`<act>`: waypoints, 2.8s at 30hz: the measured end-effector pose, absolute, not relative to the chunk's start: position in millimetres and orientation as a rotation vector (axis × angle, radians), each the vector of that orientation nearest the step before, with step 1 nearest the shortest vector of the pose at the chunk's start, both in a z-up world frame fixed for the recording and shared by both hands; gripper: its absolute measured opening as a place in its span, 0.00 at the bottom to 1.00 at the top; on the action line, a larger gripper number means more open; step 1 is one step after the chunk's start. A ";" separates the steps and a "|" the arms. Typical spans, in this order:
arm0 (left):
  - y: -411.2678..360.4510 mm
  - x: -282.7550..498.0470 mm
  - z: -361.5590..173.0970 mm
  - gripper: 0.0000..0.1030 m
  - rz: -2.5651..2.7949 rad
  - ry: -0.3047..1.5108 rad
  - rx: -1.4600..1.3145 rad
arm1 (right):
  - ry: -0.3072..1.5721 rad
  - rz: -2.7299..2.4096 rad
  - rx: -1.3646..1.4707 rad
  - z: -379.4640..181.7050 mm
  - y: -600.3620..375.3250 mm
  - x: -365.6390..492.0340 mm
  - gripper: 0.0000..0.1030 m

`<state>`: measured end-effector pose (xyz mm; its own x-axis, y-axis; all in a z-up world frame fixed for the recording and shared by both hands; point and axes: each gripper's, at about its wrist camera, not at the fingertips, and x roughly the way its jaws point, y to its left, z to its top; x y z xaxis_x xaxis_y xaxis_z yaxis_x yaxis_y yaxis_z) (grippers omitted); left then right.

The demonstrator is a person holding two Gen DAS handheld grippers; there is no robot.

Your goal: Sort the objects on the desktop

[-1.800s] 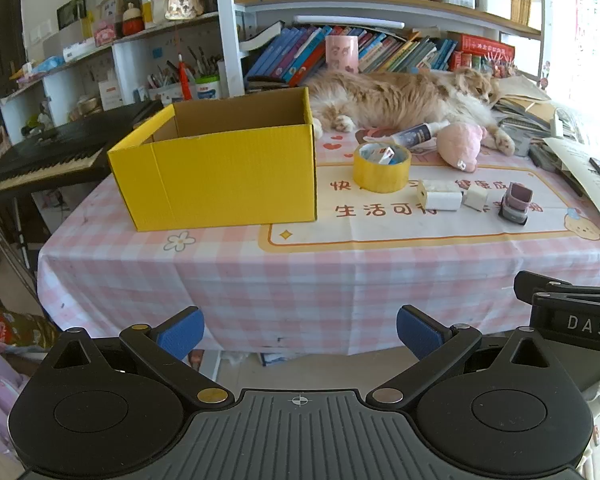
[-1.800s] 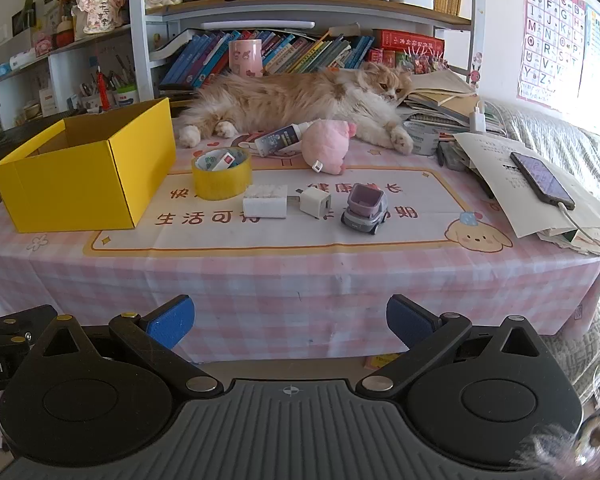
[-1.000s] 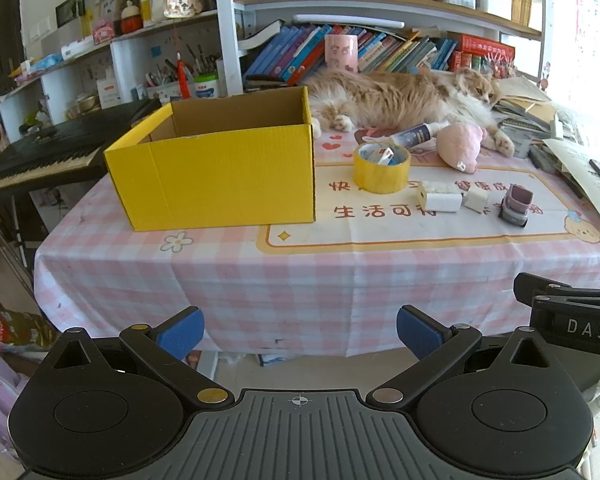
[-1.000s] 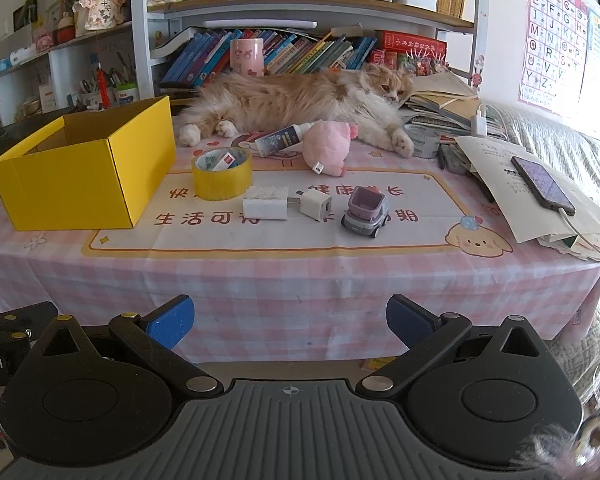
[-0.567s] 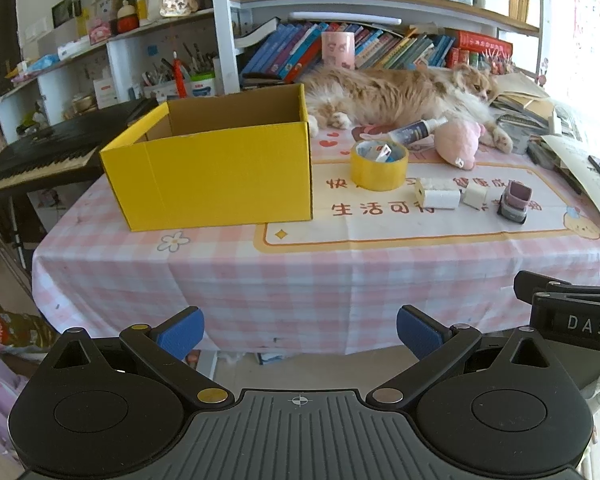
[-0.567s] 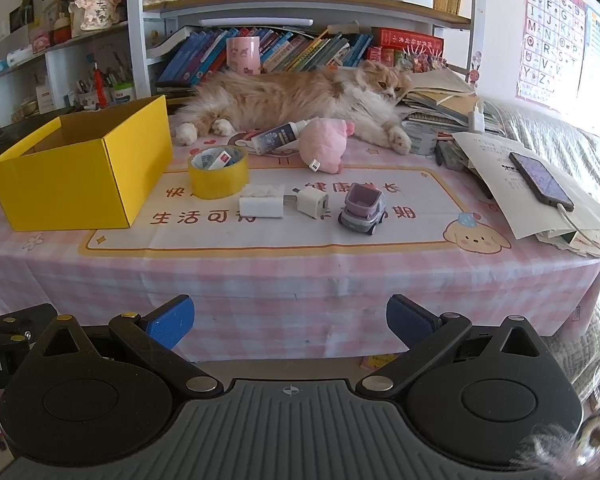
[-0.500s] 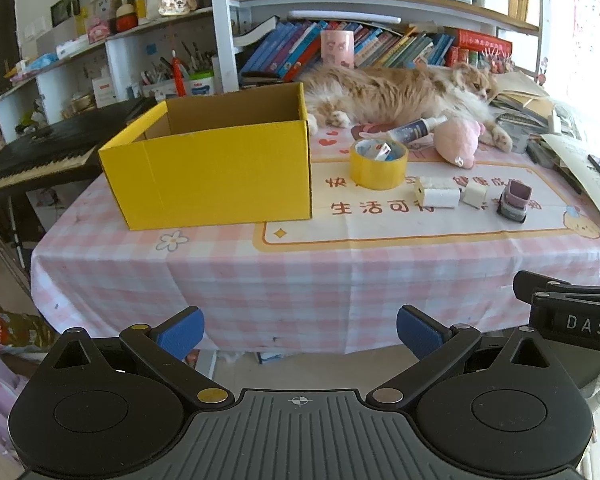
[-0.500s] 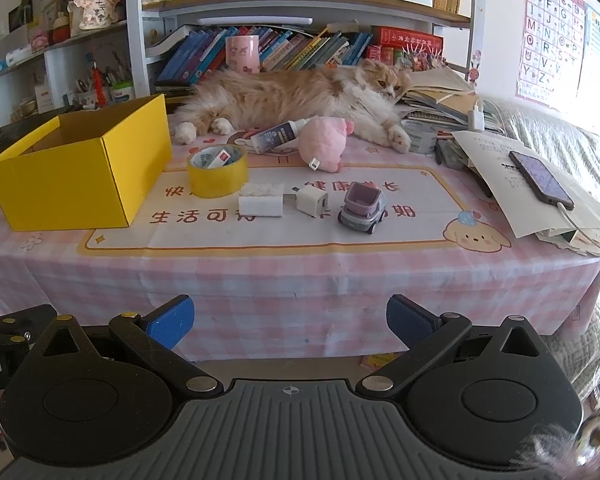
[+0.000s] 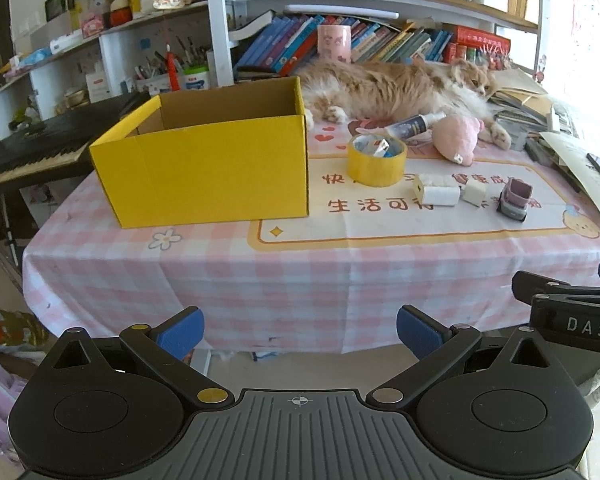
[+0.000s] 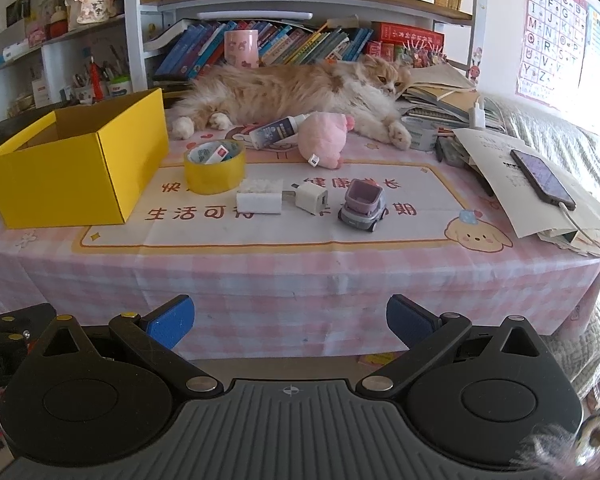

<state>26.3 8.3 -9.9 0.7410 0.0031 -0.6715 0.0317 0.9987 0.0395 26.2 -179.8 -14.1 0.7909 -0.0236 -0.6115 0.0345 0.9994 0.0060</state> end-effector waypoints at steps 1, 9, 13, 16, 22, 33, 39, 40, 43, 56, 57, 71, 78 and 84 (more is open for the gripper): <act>7.7 27.0 -10.2 1.00 -0.021 0.737 0.048 | 0.658 -0.028 0.014 -13.9 -179.8 26.6 1.00; -3.4 37.8 -13.3 1.00 -0.058 0.749 0.054 | 0.653 0.005 -0.027 -11.5 -177.2 32.0 1.00; -11.1 43.2 -15.8 1.00 -0.080 0.767 0.055 | 0.672 -0.009 -0.033 -12.7 -182.0 36.3 1.00; -17.3 49.6 -18.2 1.00 -0.096 0.781 0.038 | 0.697 -0.019 -0.043 -14.2 -187.0 40.6 1.00; -35.6 68.2 -23.3 1.00 -0.121 0.800 0.020 | 0.716 -0.037 -0.055 -14.7 -203.4 52.8 1.00; -70.2 109.9 -23.8 1.00 -0.121 0.793 0.012 | 0.725 -0.038 -0.071 -15.3 -238.5 98.9 1.00; -85.5 126.5 -22.5 1.00 -0.093 0.800 0.016 | 0.731 -0.017 -0.077 -15.9 -254.1 123.1 1.00; -87.8 128.9 -22.2 1.00 -0.089 0.803 0.016 | 0.734 -0.011 -0.075 -16.3 -256.7 126.9 1.00; -93.6 134.3 -20.1 1.00 -0.067 0.805 0.025 | 0.742 0.007 -0.071 -17.4 -262.9 136.4 1.00; -119.3 152.3 -15.7 1.00 0.027 0.806 0.048 | 0.757 0.119 -0.038 -20.7 -289.2 174.9 1.00; -120.5 153.6 -16.1 1.00 0.028 0.810 0.051 | 0.762 0.123 -0.029 -21.8 -292.0 178.0 1.00; -128.0 187.2 -19.8 1.00 0.032 0.849 0.013 | 0.781 0.156 -0.021 -26.3 -308.1 212.0 1.00; -130.3 200.9 -24.4 0.99 0.050 0.872 0.005 | 0.837 0.215 -0.028 -38.3 -303.9 232.8 0.98; -134.1 212.6 -31.8 0.98 0.046 0.899 -0.013 | 0.884 0.272 -0.077 -50.1 -303.0 243.4 0.87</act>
